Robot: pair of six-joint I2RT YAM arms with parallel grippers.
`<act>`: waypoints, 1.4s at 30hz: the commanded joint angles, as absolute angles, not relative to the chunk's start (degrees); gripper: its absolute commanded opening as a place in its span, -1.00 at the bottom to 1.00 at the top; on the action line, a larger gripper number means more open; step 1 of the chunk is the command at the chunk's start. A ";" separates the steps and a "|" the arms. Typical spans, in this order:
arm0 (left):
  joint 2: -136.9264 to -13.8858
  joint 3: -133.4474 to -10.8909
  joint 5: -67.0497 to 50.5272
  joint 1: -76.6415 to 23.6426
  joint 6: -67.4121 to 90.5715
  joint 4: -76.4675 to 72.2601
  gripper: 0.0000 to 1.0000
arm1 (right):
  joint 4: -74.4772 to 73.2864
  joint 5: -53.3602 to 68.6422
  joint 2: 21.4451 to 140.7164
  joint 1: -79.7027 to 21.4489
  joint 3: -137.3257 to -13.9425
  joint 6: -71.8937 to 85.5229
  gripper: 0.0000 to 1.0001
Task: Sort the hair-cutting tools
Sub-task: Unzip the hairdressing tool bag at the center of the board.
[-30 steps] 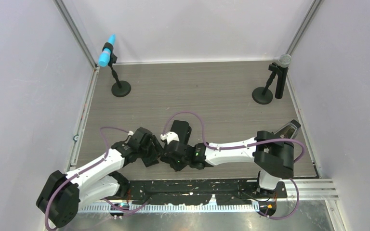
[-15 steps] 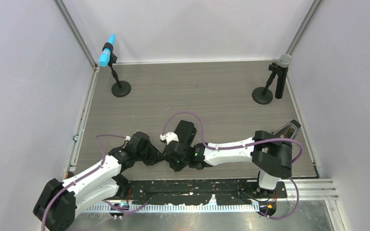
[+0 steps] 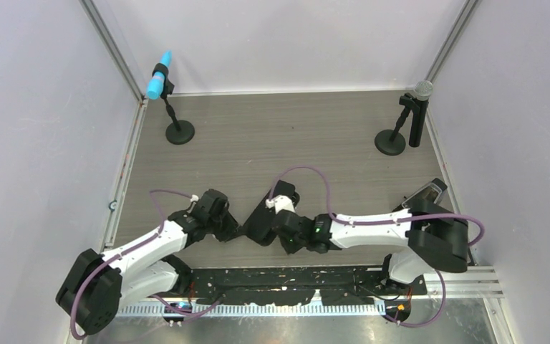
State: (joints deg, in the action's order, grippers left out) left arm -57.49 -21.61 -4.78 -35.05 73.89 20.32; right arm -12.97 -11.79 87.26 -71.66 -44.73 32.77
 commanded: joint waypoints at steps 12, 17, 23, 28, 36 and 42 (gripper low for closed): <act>-69.99 -34.70 0.31 -32.61 55.16 29.12 -1.00 | -4.62 -7.75 82.03 -65.97 -42.07 27.08 -0.45; -68.60 -33.08 0.26 -32.61 56.35 28.26 -1.00 | -0.31 -7.96 84.33 -69.89 -43.75 26.35 -0.12; -68.03 -32.46 -2.38 -32.69 57.08 27.32 -1.00 | 0.60 -11.06 91.61 -73.17 -48.78 25.85 0.00; -67.62 -32.27 -2.78 -32.70 57.28 27.03 -1.00 | -1.63 -13.83 94.95 -73.82 -51.68 25.55 0.02; -67.31 -31.76 -3.57 -32.78 57.89 26.31 -1.00 | -3.57 -15.52 97.19 -73.89 -53.00 26.21 -0.02; -67.29 -31.73 -3.84 -33.02 58.51 26.02 -1.00 | -4.03 -14.91 99.54 -74.34 -54.43 25.79 -0.11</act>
